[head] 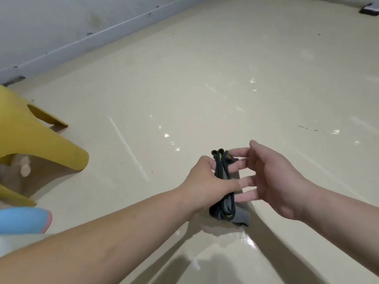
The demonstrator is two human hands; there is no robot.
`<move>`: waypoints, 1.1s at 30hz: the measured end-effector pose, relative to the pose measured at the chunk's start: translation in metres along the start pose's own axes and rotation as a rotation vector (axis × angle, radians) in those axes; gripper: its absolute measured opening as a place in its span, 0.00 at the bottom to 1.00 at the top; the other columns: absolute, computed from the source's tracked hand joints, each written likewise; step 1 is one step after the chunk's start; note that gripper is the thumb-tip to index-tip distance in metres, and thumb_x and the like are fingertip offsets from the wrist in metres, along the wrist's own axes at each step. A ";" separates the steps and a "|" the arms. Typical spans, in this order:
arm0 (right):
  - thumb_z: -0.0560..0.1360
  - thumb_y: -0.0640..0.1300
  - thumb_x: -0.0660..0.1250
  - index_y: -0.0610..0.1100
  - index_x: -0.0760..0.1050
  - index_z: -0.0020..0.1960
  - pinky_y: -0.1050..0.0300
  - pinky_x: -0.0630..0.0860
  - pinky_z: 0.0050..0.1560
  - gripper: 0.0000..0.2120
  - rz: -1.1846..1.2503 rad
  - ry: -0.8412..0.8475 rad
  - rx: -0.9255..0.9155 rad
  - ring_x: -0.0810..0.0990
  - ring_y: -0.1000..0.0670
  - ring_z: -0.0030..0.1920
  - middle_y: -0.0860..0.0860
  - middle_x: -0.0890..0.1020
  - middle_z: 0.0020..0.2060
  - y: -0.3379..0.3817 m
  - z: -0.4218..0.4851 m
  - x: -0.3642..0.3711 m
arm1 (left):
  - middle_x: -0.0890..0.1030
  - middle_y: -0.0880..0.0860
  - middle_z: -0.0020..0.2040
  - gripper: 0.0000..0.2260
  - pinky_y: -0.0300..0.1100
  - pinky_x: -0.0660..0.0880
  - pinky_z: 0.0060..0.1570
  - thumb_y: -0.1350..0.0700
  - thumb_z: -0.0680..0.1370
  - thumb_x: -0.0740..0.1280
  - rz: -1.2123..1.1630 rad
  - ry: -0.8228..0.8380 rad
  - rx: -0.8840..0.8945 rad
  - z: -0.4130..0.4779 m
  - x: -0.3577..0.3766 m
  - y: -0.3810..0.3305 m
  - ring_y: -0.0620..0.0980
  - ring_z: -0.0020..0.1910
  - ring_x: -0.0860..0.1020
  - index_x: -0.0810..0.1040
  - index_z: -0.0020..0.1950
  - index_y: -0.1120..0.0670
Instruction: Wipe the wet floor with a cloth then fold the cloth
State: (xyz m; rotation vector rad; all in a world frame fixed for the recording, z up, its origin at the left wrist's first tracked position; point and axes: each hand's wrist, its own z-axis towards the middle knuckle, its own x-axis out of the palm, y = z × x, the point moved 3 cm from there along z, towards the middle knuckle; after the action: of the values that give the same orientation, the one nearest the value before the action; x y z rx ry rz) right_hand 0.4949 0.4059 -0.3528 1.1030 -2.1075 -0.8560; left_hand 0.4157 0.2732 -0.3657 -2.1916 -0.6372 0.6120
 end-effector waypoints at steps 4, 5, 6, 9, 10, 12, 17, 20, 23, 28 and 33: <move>0.85 0.60 0.51 0.56 0.77 0.66 0.49 0.79 0.50 0.20 -0.414 0.075 -0.227 0.78 0.49 0.44 0.50 0.82 0.50 0.043 0.019 0.066 | 0.80 0.59 0.42 0.11 0.49 0.77 0.42 0.56 0.69 0.71 -0.060 -0.152 -0.001 -0.001 -0.065 -0.006 0.54 0.39 0.81 0.70 0.45 0.51; 0.85 0.58 0.52 0.57 0.78 0.65 0.52 0.75 0.52 0.18 -0.522 0.090 -0.267 0.78 0.52 0.47 0.51 0.83 0.51 0.054 0.025 0.087 | 0.78 0.58 0.42 0.10 0.52 0.78 0.42 0.57 0.69 0.68 -0.086 -0.183 -0.008 -0.004 -0.085 -0.006 0.55 0.38 0.79 0.70 0.46 0.52; 0.85 0.56 0.54 0.55 0.79 0.63 0.54 0.73 0.52 0.16 -0.576 0.105 -0.285 0.77 0.52 0.48 0.50 0.83 0.52 0.062 0.029 0.105 | 0.78 0.58 0.42 0.09 0.54 0.79 0.41 0.58 0.69 0.67 -0.101 -0.209 -0.009 -0.008 -0.101 -0.006 0.55 0.38 0.78 0.71 0.47 0.54; 0.82 0.45 0.61 0.52 0.80 0.58 0.51 0.75 0.52 0.11 -0.595 0.174 -0.262 0.79 0.49 0.49 0.49 0.84 0.56 0.082 0.042 0.163 | 0.82 0.61 0.46 0.12 0.56 0.82 0.44 0.55 0.69 0.65 -0.162 -0.338 -0.043 -0.020 -0.158 0.001 0.54 0.40 0.79 0.71 0.51 0.54; 0.82 0.43 0.61 0.52 0.80 0.60 0.51 0.76 0.53 0.12 -0.608 0.190 -0.257 0.81 0.49 0.51 0.50 0.84 0.56 0.086 0.046 0.183 | 0.82 0.60 0.46 0.11 0.57 0.82 0.46 0.55 0.68 0.65 -0.192 -0.385 -0.049 -0.025 -0.177 0.005 0.54 0.40 0.78 0.71 0.49 0.52; 0.81 0.41 0.62 0.52 0.78 0.64 0.52 0.77 0.57 0.15 -0.659 0.217 -0.280 0.81 0.50 0.58 0.56 0.83 0.57 0.091 0.054 0.226 | 0.79 0.56 0.43 0.09 0.53 0.81 0.43 0.54 0.67 0.65 -0.258 -0.481 -0.054 -0.034 -0.219 0.010 0.53 0.39 0.76 0.69 0.45 0.48; 0.79 0.45 0.59 0.37 0.77 0.56 0.43 0.78 0.49 0.14 -0.797 0.165 -0.300 0.73 0.47 0.44 0.51 0.77 0.45 0.105 0.076 0.326 | 0.73 0.53 0.41 0.07 0.48 0.70 0.39 0.55 0.67 0.63 -0.406 -0.690 -0.031 -0.059 -0.316 0.014 0.52 0.38 0.71 0.67 0.41 0.46; 0.80 0.46 0.58 0.36 0.74 0.47 0.46 0.76 0.42 0.13 -0.809 0.217 -0.355 0.69 0.48 0.38 0.49 0.73 0.38 0.121 0.078 0.394 | 0.79 0.53 0.41 0.07 0.41 0.74 0.33 0.58 0.74 0.64 -0.512 -0.784 0.038 -0.075 -0.379 0.009 0.53 0.35 0.76 0.74 0.49 0.47; 0.83 0.50 0.57 0.46 0.78 0.49 0.58 0.71 0.36 0.14 -0.786 0.316 -0.501 0.74 0.50 0.36 0.51 0.79 0.39 0.138 0.073 0.450 | 0.85 0.56 0.47 0.09 0.48 0.82 0.39 0.60 0.79 0.64 -0.673 -0.855 0.181 -0.095 -0.440 0.000 0.57 0.42 0.83 0.77 0.55 0.47; 0.84 0.57 0.58 0.56 0.70 0.75 0.60 0.71 0.59 0.21 -0.798 0.469 -0.552 0.77 0.56 0.63 0.59 0.76 0.68 0.134 0.079 0.496 | 0.85 0.57 0.50 0.06 0.56 0.85 0.48 0.62 0.77 0.67 -0.579 -1.073 0.116 -0.122 -0.506 0.038 0.60 0.48 0.84 0.77 0.52 0.53; 0.83 0.54 0.60 0.52 0.75 0.71 0.56 0.72 0.60 0.19 -0.906 0.467 -0.463 0.77 0.50 0.64 0.53 0.79 0.66 0.112 0.082 0.492 | 0.76 0.53 0.54 0.13 0.53 0.79 0.54 0.52 0.74 0.69 0.070 -1.176 -0.208 -0.129 -0.514 0.072 0.59 0.56 0.75 0.71 0.55 0.49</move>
State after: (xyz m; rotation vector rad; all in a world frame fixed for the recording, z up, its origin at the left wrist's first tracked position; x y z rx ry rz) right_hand 0.1487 0.0565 -0.2131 1.7810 -0.9095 -1.2372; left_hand 0.1200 -0.1513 -0.2303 -1.8561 -1.2285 1.9730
